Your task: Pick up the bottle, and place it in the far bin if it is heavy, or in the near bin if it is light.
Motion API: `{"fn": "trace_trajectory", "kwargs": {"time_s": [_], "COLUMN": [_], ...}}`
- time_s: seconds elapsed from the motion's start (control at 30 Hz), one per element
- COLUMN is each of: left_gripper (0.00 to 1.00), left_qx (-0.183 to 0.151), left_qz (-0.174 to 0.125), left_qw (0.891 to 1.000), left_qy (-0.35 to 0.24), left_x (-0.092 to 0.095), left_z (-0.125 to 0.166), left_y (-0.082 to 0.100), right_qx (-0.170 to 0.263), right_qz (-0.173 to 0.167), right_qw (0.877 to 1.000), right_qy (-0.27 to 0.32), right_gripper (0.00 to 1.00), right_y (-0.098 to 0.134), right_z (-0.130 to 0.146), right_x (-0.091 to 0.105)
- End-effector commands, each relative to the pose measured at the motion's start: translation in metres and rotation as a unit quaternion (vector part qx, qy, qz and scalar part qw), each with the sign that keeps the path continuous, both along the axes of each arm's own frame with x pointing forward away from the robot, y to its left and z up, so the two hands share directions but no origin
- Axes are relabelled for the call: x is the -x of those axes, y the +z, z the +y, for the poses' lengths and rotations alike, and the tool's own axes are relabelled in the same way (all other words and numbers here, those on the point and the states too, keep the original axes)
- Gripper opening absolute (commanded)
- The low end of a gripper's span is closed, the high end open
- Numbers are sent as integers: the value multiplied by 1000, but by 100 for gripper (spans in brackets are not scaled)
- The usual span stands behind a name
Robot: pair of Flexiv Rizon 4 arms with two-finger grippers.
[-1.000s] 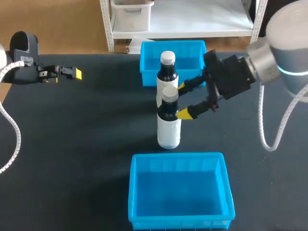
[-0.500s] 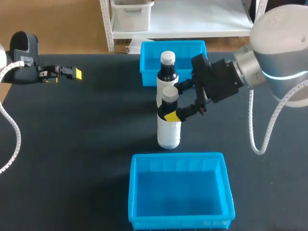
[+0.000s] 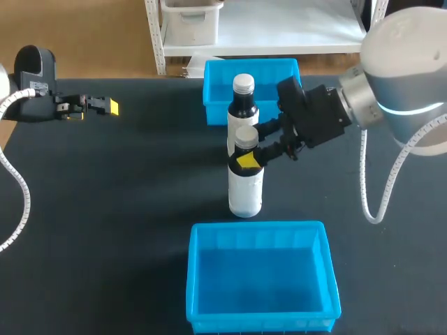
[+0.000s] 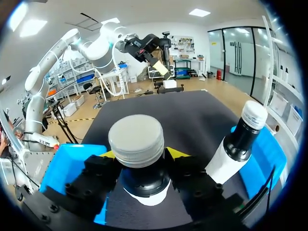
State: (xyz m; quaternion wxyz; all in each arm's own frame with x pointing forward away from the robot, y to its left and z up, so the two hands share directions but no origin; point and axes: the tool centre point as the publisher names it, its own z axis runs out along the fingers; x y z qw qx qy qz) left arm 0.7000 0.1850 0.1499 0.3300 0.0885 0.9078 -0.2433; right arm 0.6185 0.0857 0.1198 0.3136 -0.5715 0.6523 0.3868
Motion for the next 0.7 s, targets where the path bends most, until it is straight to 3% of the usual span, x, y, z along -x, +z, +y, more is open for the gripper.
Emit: {"fn": "trace_trajectory", "kwargs": {"time_s": [0.03,0.3,0.43,0.7], "left_gripper": [100,100,100,100], "left_qx": [0,0,0,0], "left_qz": [0,0,0,0], "left_qw": [1000,1000,1000,1000], "left_qy": [0,0,0,0], "left_x": [0,0,0,0], "left_z": [0,0,0,0], "left_y": [0,0,0,0], "right_qx": [-2,-6,-8,-2], "right_qz": [-1,-8,-16,-12], "right_qw": [1000,1000,1000,1000], "right_qy": [0,-6,-13,-16], "right_gripper": [52,53,45,49], "right_y": [-1,14,25,29], "right_z": [1,-9,-21,-33], "right_x": [-1,-3,-5,-5]}}
